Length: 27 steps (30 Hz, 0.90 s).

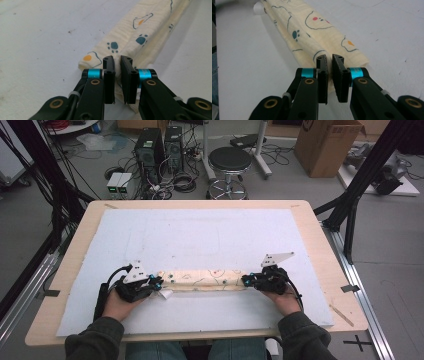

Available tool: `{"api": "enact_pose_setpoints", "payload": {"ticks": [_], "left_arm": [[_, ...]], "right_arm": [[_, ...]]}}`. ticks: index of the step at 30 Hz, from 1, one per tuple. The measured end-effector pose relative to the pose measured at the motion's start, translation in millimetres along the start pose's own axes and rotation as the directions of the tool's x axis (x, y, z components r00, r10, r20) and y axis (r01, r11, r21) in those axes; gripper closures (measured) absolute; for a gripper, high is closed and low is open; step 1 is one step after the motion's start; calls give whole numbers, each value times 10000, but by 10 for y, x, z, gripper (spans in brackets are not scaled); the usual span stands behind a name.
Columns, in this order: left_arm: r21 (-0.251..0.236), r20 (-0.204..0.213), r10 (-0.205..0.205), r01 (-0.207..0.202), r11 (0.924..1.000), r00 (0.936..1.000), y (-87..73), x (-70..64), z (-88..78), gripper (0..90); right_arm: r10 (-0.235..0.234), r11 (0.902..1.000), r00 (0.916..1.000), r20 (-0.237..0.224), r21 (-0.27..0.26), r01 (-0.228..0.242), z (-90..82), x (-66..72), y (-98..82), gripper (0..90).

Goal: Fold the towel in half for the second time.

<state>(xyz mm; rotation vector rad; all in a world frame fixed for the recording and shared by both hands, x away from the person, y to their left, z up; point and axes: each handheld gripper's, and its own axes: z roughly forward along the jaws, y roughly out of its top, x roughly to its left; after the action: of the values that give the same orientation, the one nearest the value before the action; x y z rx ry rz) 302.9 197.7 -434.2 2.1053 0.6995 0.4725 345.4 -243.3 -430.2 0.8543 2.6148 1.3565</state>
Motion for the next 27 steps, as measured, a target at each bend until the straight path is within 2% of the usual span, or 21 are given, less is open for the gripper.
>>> {"api": "enact_pose_setpoints", "payload": {"ticks": [5,7,8,10,12,14,17,20,22,23,24,26,27], "left_arm": [[118,50,-1,1,9999,10000,-7,-17,-1,800],[134,120,-98,97,9999,9999,-15,-14,0,742],[181,203,-174,170,9997,9996,-16,-14,-6,702],[217,359,-377,369,9991,9986,-18,-13,-19,602],[152,570,-609,601,9981,9965,-14,-18,-48,489],[-1,624,-585,587,9983,9963,0,-24,-97,466],[-526,692,-729,766,9957,9949,46,-17,-174,439],[-747,775,-830,888,9932,9935,138,11,-177,464],[-816,611,-825,874,9928,9947,214,14,-140,545],[-822,523,-860,901,9925,9949,234,12,-119,631],[-810,461,-968,1003,9917,9942,257,7,-79,679],[-478,315,-1213,1227,9913,9921,288,4,10,754],[-359,413,-1250,1265,9913,9913,297,-2,51,764]], "right_arm": [[-127,9998,9999,-19,149,127,17,27,-29,816],[-176,9998,9998,22,103,175,18,32,-41,778],[-127,9998,9999,44,131,126,12,38,-45,737],[22,10000,10000,36,90,-23,7,29,-54,585],[281,9995,9996,-60,161,-280,-14,26,-73,509],[270,9996,9996,-108,9,-269,-66,37,-87,459],[204,9990,9997,-130,-397,-209,-179,63,-53,418],[320,9952,9993,-183,-922,-336,-259,69,54,425],[272,9943,9994,-197,-1028,-291,-236,76,151,483],[150,9946,9998,-131,-1027,-163,-190,89,208,523],[101,9945,9998,-168,-1043,-118,-154,102,238,538],[84,9957,9997,-238,-919,-106,-29,134,302,524],[-31,9965,9993,-364,-841,0,39,142,325,519]]}}
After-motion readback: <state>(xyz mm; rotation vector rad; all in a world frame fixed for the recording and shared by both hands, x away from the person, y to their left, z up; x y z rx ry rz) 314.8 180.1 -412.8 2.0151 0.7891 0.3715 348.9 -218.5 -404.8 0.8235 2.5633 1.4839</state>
